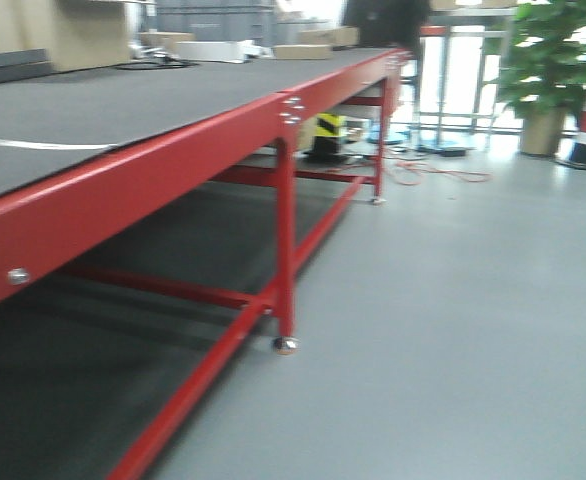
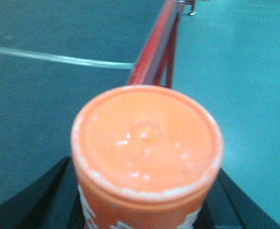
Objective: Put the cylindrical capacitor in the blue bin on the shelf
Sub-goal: 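Drive the base to the steel shelf of blue bins, holding both objects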
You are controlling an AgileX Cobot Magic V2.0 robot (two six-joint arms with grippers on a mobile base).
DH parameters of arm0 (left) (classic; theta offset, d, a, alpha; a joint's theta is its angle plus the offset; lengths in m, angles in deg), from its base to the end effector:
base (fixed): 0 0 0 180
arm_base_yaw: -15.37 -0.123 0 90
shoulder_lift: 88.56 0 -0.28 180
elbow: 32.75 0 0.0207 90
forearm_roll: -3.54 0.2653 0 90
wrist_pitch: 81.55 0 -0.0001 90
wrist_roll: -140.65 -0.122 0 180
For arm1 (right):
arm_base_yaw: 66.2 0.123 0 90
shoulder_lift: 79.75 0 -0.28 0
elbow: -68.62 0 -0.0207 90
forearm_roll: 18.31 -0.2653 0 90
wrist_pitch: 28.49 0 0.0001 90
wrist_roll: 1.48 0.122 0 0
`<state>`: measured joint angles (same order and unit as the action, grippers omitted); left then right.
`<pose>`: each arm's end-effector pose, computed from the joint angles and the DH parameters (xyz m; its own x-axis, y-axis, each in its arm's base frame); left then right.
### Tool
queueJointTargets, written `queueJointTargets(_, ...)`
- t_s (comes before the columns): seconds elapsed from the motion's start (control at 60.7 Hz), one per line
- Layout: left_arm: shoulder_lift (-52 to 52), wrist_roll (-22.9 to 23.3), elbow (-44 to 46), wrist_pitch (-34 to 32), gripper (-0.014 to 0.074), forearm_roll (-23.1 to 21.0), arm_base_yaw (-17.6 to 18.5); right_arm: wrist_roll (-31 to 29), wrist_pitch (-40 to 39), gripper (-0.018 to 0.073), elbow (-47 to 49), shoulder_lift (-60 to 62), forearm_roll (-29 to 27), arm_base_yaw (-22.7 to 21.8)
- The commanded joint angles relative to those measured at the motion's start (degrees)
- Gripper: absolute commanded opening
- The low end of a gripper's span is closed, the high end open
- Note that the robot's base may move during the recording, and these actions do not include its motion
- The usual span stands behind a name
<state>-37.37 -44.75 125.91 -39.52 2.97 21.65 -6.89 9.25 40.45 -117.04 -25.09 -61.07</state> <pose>0.1811 -0.0207 0.3898 -0.4016 0.1315 -0.9063 0.1508 0.9856 0.0761 0.1272 0.0203 0.3942 -0.2240 -0.0208 -0.9744 -0.1595 0.9871 0.0156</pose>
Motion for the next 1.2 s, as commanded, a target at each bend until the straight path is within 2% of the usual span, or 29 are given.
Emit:
queueJointTargets(0.0,-0.1,-0.1,0.5,-1.0,-0.0111,-0.2,0.3,-0.1,-2.1,-0.009,0.6,0.3,0.2,0.0)
queueJointTargets(1.186,-0.1,-0.1,0.5,-1.0,-0.0111,-0.2,0.3,-0.1,-2.1,-0.009,0.6,0.3,0.2,0.0)
